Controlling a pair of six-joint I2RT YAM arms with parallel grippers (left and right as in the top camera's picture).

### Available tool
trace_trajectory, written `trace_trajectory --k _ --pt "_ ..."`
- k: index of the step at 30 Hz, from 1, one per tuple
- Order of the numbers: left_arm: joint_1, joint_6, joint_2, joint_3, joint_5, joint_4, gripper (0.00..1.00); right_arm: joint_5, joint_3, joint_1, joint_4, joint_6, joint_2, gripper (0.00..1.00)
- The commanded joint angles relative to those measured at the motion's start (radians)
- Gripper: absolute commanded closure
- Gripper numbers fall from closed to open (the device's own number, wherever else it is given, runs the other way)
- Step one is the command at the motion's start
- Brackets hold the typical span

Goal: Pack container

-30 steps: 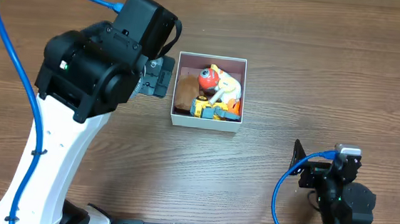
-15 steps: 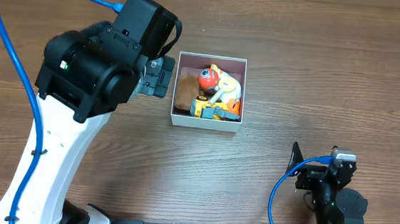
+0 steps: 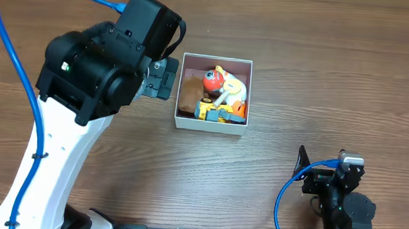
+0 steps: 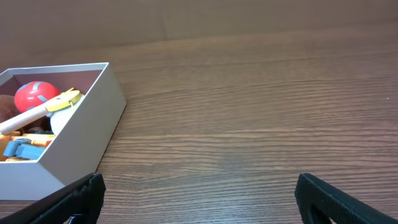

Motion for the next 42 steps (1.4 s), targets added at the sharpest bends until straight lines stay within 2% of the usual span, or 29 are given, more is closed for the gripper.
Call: trace_trajectory --k 1,15,16,18,22,25,27,30,32,36,40,42 --pt "0.002 -0.01 0.001 0.002 -0.016 -0.001 0.0 0.009 -0.007 -0.004 0.006 -0.004 -0.012 0.0" --pt "0.011 -0.005 -0.023 0.002 -0.018 -0.002 0.0 0.009 -0.007 -0.004 0.006 -0.004 -0.012 0.0" --pt "0.042 0.009 -0.045 -0.004 -0.04 0.032 0.0 0.009 -0.007 -0.004 0.006 -0.004 -0.012 0.0" --pt "0.13 0.009 -0.103 -0.064 0.015 0.144 0.0 0.009 -0.007 -0.004 0.006 -0.004 -0.012 0.0" --pt "0.328 0.01 -0.293 -0.371 0.142 0.46 0.0 0.009 -0.007 -0.004 0.006 -0.004 -0.012 0.0" --pt "0.477 0.032 -0.514 -0.747 0.272 0.772 0.0 0.009 -0.007 -0.004 0.006 -0.004 -0.012 0.0" --pt "0.508 0.069 -0.65 -0.973 0.283 0.961 0.0 0.009 -0.007 -0.004 0.006 -0.004 -0.012 0.0" --pt "0.507 0.161 -0.858 -1.273 0.283 1.145 0.0 0.009 -0.007 -0.004 0.006 -0.004 -0.012 0.0" --pt "0.507 0.163 -0.996 -1.458 0.279 1.224 0.0 0.009 -0.007 -0.004 0.006 -0.004 -0.012 0.0" --pt "0.507 0.158 -1.289 -1.761 0.299 1.259 0.0 0.009 -0.007 -0.004 0.006 -0.004 -0.012 0.0" --pt "0.507 0.132 -1.515 -1.914 0.298 1.258 0.0 0.009 -0.007 -0.004 0.006 -0.004 -0.012 0.0" --pt "0.507 0.132 -1.575 -1.955 0.298 1.258 0.0 0.009 -0.007 -0.004 0.006 -0.004 -0.012 0.0"
